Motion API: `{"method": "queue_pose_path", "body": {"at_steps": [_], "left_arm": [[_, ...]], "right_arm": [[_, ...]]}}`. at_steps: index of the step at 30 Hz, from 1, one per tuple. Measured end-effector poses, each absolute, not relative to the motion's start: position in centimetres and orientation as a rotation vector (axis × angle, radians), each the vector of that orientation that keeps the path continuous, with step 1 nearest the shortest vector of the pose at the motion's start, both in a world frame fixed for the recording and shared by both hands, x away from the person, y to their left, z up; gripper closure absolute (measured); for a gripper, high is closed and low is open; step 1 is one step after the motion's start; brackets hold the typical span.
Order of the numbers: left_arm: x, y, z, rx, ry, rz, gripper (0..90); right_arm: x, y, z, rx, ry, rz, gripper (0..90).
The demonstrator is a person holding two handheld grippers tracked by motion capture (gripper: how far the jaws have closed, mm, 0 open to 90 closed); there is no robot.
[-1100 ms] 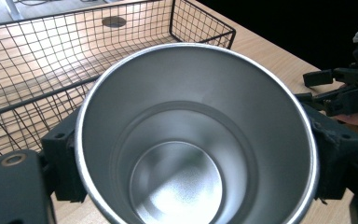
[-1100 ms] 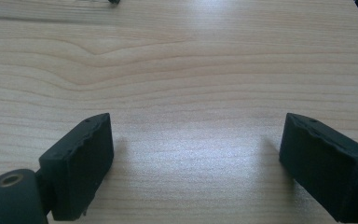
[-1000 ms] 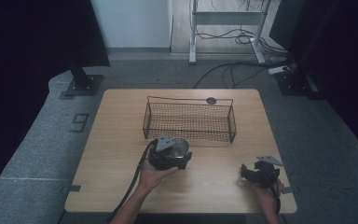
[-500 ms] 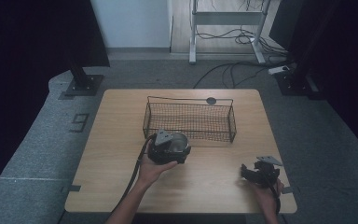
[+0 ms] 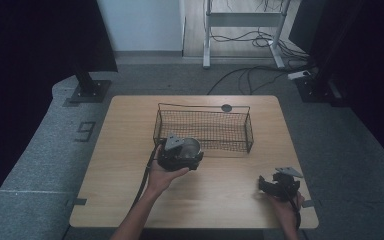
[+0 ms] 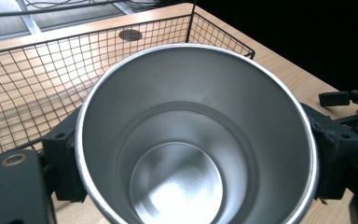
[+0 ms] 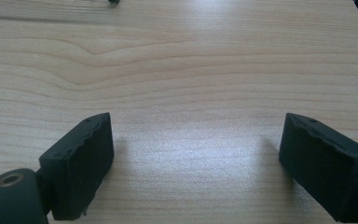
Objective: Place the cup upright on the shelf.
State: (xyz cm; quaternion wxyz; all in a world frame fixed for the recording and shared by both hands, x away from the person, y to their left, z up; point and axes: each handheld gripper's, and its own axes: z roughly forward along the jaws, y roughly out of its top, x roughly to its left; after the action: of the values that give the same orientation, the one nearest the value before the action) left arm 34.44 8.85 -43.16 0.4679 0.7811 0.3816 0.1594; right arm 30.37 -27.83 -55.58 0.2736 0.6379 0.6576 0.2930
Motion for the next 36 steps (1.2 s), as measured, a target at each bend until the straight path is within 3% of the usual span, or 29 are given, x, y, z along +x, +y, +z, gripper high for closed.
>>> {"method": "queue_pose_path", "body": {"at_steps": [36], "left_arm": [[37.3, 8.1, -41.3, 1.904, 0.939, 0.403, 14.7]], "right_arm": [[30.4, -27.9, -55.6, 1.717, 1.770, 0.788, 10.3]]}}
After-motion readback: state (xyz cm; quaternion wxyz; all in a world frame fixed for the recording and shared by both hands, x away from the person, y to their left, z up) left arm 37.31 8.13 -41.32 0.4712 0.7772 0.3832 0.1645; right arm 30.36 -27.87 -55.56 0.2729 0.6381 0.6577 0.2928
